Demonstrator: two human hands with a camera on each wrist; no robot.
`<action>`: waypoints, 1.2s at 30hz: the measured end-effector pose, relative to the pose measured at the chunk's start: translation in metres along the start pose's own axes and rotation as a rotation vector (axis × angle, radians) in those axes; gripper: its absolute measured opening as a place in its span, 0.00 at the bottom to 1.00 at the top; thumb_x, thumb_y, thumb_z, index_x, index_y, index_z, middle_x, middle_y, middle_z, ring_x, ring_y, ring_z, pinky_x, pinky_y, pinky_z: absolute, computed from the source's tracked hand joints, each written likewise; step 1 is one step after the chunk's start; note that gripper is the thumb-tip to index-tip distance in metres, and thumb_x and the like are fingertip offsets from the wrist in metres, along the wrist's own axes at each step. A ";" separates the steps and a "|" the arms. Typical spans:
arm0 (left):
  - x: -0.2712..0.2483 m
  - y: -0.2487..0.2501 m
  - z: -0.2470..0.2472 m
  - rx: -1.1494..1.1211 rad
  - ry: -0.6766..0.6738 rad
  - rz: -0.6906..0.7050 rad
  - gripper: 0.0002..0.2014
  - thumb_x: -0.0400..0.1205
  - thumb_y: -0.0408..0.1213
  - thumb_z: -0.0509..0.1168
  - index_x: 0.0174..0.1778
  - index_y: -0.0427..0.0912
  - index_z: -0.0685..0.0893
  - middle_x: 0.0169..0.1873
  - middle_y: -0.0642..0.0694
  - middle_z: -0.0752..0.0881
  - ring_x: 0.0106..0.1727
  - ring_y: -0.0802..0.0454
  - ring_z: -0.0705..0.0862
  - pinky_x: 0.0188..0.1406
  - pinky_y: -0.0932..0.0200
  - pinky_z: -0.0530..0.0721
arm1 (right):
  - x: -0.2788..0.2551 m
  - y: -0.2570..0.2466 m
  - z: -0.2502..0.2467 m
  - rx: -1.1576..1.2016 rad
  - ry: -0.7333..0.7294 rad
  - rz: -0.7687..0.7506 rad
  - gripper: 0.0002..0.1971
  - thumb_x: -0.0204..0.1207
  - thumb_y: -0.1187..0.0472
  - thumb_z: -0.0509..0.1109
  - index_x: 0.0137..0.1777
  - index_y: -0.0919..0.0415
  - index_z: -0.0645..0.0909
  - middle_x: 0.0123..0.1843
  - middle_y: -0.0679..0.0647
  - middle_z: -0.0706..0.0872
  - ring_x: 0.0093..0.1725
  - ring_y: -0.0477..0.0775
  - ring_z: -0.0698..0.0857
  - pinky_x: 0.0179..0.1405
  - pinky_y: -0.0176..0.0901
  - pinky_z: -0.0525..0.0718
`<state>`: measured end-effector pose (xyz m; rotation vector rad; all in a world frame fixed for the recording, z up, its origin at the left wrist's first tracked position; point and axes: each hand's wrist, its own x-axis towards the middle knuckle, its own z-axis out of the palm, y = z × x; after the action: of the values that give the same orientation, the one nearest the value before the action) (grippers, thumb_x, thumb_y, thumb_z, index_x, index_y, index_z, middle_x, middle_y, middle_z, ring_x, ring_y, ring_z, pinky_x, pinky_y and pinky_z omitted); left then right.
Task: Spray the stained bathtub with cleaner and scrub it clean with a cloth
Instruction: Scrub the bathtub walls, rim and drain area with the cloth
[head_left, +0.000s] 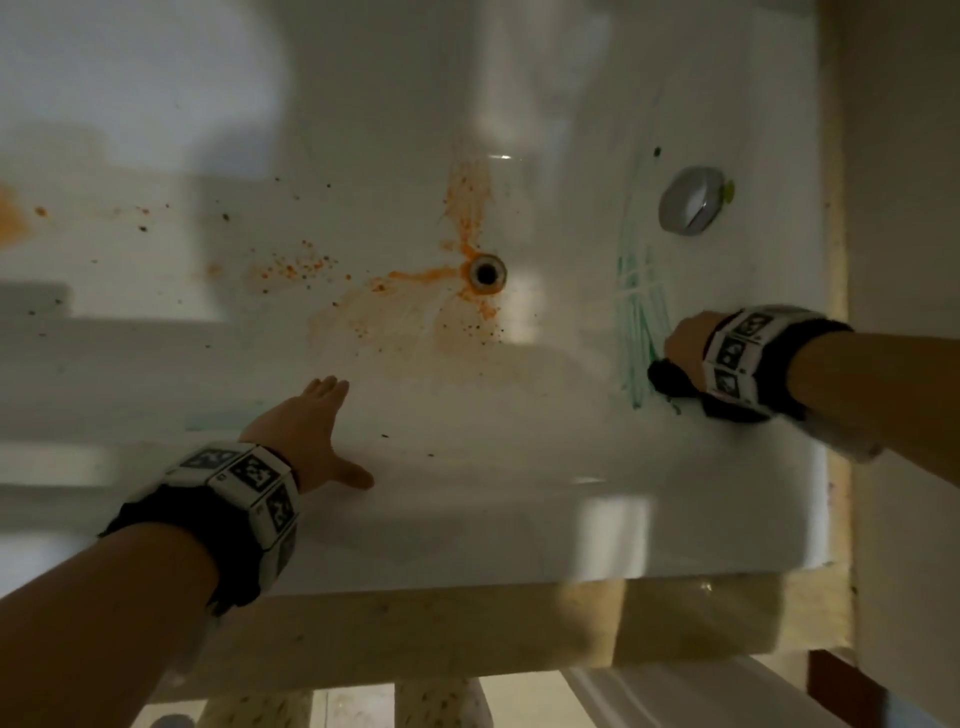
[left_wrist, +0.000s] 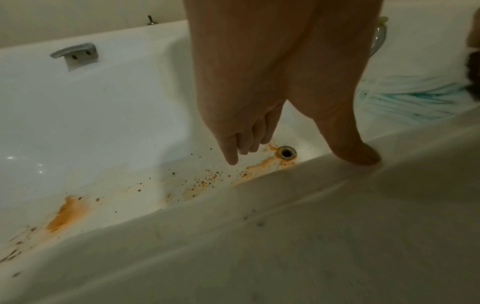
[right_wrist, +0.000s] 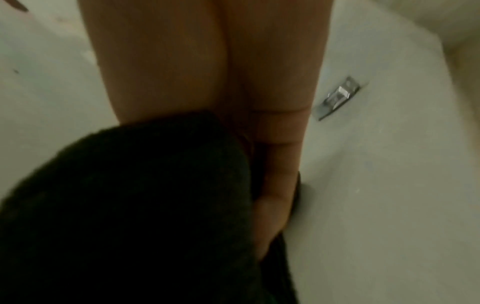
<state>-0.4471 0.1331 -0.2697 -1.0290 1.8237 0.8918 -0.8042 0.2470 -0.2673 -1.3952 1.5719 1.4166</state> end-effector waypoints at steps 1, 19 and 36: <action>0.000 -0.003 0.001 -0.001 -0.005 -0.004 0.56 0.71 0.57 0.71 0.83 0.43 0.40 0.83 0.48 0.42 0.84 0.51 0.47 0.81 0.54 0.53 | -0.001 -0.007 0.009 -0.004 -0.043 -0.003 0.18 0.74 0.38 0.62 0.44 0.53 0.76 0.46 0.49 0.82 0.42 0.53 0.83 0.47 0.39 0.82; -0.016 -0.096 -0.013 -0.021 0.014 -0.158 0.52 0.74 0.56 0.69 0.83 0.43 0.42 0.83 0.46 0.45 0.83 0.48 0.52 0.80 0.53 0.55 | -0.007 -0.165 -0.080 0.323 -0.261 -0.245 0.09 0.84 0.63 0.54 0.44 0.68 0.68 0.35 0.58 0.70 0.29 0.50 0.67 0.28 0.37 0.67; -0.010 -0.172 -0.048 0.108 -0.108 -0.047 0.48 0.77 0.54 0.67 0.83 0.42 0.44 0.83 0.46 0.49 0.83 0.48 0.53 0.79 0.57 0.54 | 0.017 -0.216 -0.147 0.241 -0.158 -0.157 0.16 0.71 0.38 0.65 0.34 0.48 0.84 0.36 0.48 0.89 0.30 0.51 0.85 0.38 0.45 0.87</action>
<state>-0.3055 0.0246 -0.2718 -0.9342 1.7318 0.7963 -0.5750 0.1293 -0.3149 -1.2051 1.4451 1.1721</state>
